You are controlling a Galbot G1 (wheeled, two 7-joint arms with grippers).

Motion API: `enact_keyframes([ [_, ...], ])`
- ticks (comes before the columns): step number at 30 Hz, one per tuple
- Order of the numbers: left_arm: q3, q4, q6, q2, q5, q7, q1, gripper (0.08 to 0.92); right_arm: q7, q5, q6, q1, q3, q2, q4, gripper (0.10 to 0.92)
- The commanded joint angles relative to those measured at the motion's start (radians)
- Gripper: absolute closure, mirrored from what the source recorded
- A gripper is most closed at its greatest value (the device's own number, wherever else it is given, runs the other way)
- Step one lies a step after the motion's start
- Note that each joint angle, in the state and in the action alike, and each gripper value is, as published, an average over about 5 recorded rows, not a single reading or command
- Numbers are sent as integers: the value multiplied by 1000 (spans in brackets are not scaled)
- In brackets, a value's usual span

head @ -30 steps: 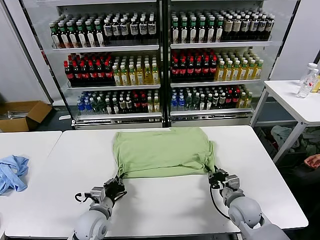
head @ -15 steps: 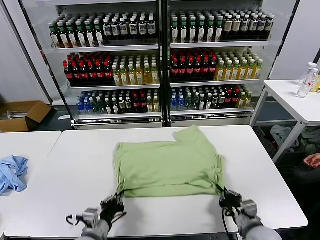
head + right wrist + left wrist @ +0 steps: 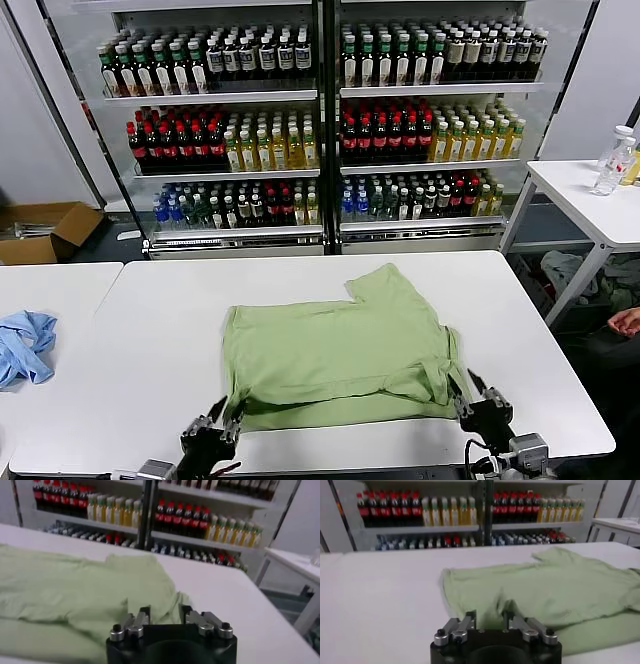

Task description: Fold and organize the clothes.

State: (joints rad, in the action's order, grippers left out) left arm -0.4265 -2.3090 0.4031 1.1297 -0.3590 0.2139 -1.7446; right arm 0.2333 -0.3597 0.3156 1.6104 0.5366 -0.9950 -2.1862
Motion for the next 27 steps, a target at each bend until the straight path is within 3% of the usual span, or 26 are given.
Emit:
enact_keyframes([
  [1, -67, 111, 17, -77, -42, -14, 175, 511, 30, -45, 37, -213, -39, 20, 73, 356],
  [7, 12, 305, 60, -90, -122, 13, 458, 338, 57, -218, 146, -670, -306, 35, 336, 215],
  [13, 132, 516, 74, -96, -195, 72, 695, 195, -19, -252, 126, -985, -528, -17, 632, 203],
  [20, 268, 641, 74, -67, -176, 96, 831, 177, -49, -256, 105, -1166, -629, -116, 915, 203],
  [27, 339, 773, 94, -39, -190, 103, 946, 177, -78, -273, 128, -1221, -649, -190, 1099, 203],
])
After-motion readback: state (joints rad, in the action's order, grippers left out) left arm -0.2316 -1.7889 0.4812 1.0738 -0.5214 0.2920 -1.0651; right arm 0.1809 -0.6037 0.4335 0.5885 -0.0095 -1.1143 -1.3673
